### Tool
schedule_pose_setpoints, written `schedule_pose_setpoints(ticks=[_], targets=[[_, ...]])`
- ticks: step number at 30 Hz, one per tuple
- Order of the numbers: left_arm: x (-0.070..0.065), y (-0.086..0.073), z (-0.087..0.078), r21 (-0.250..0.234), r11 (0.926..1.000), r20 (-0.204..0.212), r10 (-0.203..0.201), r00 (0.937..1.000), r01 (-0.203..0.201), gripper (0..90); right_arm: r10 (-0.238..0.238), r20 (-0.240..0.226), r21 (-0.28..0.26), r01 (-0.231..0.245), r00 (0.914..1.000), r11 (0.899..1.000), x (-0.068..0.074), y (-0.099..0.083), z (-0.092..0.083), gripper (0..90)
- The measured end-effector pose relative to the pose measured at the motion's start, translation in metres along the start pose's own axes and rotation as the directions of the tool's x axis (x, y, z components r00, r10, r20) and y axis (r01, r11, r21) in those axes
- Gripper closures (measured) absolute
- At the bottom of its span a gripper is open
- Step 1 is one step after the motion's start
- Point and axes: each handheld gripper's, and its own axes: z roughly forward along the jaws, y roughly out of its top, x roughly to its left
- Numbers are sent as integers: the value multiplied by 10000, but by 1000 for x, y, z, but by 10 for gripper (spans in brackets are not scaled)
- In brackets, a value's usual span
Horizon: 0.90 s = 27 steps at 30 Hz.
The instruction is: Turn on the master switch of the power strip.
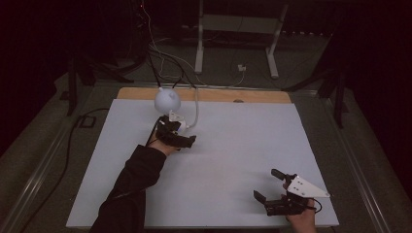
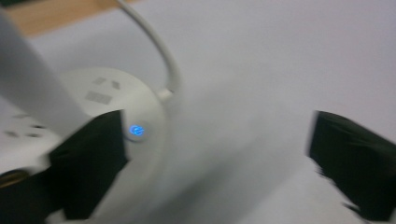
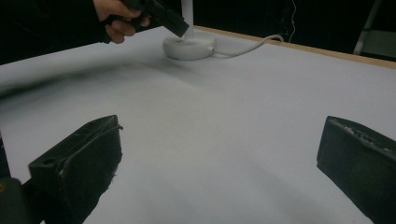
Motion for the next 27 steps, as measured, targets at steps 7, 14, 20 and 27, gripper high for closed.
schedule_pose_setpoints(ticks=[7, 14, 20, 27], targets=[[-2, 0, -6, -265, 9996, 360, 143, 9992, -134, 1, 3, -13, -7, -3, 10000, 10000, 0, 0, 0, 0], [-2, 1, -15, -352, 9984, 885, 477, 9949, -447, 1, -21, -13, -6, 21, 10000, 10000, 1, 1, 0, 0], [-2, -4, -22, -273, 9975, 1349, 690, 9885, -659, 1, -24, -26, 8, 24, 10000, 10000, 1, 1, 0, 0], [-2, -10, -32, -275, 9959, 1636, 892, 9825, -858, 1, -50, -24, 22, 50, 10000, 10000, 2, 1, 1, 0]])
